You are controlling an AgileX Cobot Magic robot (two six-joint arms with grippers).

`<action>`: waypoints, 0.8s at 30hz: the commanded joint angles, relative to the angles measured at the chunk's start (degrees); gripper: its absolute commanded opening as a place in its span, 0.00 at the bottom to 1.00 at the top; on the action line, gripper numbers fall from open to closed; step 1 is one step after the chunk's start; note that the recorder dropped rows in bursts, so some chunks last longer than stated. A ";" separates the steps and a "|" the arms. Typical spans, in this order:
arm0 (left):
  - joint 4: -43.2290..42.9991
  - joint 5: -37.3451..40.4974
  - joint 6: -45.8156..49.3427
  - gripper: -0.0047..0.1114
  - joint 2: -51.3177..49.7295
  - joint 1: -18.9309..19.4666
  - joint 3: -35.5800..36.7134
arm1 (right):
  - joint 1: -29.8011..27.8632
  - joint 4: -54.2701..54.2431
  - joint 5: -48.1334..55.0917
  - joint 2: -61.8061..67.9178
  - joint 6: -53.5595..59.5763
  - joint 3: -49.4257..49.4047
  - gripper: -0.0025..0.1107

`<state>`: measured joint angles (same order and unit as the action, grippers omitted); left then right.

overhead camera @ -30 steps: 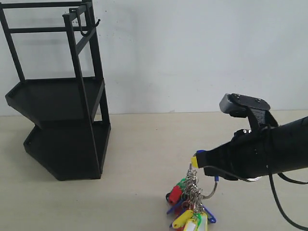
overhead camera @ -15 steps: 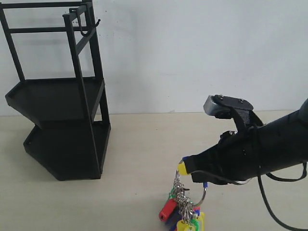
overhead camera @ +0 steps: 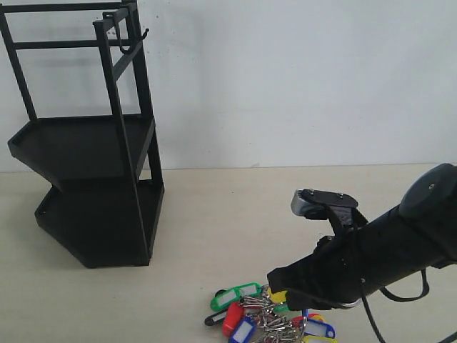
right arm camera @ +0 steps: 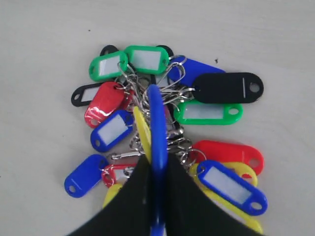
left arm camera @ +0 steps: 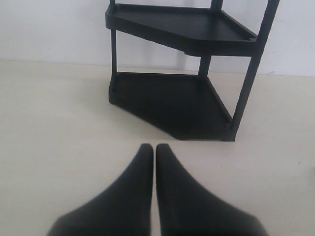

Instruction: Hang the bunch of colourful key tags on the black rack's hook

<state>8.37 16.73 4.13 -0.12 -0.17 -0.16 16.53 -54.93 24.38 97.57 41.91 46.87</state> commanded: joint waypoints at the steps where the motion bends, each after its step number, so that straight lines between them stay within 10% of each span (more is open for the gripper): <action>1: -0.28 -0.39 0.20 0.08 0.12 0.14 0.16 | 0.09 0.19 -0.31 0.31 1.86 0.40 0.02; 12: -0.28 -0.39 0.20 0.08 0.12 0.14 0.16 | 0.09 0.19 1.67 0.31 3.65 0.40 0.36; 19: -0.28 -0.39 0.20 0.08 0.12 0.14 0.16 | 0.09 0.12 1.57 0.31 3.65 0.40 0.34; 24: -0.28 -0.39 0.20 0.08 0.12 0.14 0.16 | 0.09 0.12 1.57 0.31 4.08 0.40 0.08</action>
<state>8.37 16.73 4.13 -0.12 -0.17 -0.16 16.53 -54.93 25.66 97.57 45.01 47.08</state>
